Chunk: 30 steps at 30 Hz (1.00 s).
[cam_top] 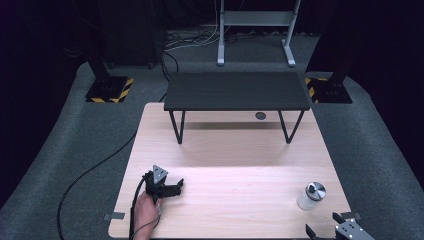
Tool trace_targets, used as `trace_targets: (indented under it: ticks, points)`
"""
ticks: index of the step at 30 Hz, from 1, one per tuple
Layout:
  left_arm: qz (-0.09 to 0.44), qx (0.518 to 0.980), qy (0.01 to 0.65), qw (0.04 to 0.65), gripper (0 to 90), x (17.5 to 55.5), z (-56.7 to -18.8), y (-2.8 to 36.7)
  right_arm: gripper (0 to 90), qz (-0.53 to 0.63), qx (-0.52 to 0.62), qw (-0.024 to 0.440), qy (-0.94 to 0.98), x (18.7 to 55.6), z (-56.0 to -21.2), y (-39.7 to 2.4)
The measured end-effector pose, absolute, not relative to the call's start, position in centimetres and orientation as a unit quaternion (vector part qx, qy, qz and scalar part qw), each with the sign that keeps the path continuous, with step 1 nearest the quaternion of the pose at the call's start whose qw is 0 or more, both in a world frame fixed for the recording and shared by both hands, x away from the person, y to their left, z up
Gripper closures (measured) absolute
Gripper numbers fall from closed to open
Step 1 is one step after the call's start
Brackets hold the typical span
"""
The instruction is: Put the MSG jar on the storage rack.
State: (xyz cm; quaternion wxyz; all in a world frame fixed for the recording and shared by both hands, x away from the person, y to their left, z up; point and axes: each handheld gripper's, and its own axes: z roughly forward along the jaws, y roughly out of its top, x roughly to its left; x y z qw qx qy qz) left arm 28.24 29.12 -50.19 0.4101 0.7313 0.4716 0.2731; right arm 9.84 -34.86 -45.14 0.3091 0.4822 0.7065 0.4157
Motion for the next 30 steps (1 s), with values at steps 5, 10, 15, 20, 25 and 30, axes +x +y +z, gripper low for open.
trace_targets:
  ticks: [5,10,15,20,25,30]
  points:
    - [0.273,0.731,0.472,0.41,3.1,28.2,-50.2,29.1,0.0,0.417,0.484,0.308,0.705,9.7,-45.3,-35.1]
    - [0.273,0.731,0.472,0.41,3.1,28.2,-50.2,29.1,0.0,0.42,0.487,0.304,0.703,9.6,-45.8,-35.0]
    - [0.273,0.731,0.472,0.41,3.0,28.2,-50.2,29.1,0.0,0.421,0.49,0.313,0.697,9.7,-46.2,-34.7]
    - [0.273,0.731,0.472,0.41,3.0,28.2,-50.2,29.1,0.0,0.43,0.488,0.323,0.687,11.0,-46.8,-34.5]
    - [0.273,0.731,0.472,0.41,3.0,28.2,-50.2,29.1,0.0,0.436,0.493,0.336,0.674,12.8,-47.8,-33.9]
    - [0.273,0.731,0.472,0.41,3.0,28.2,-50.2,29.1,0.0,0.445,0.503,0.351,0.652,14.2,-49.2,-33.3]
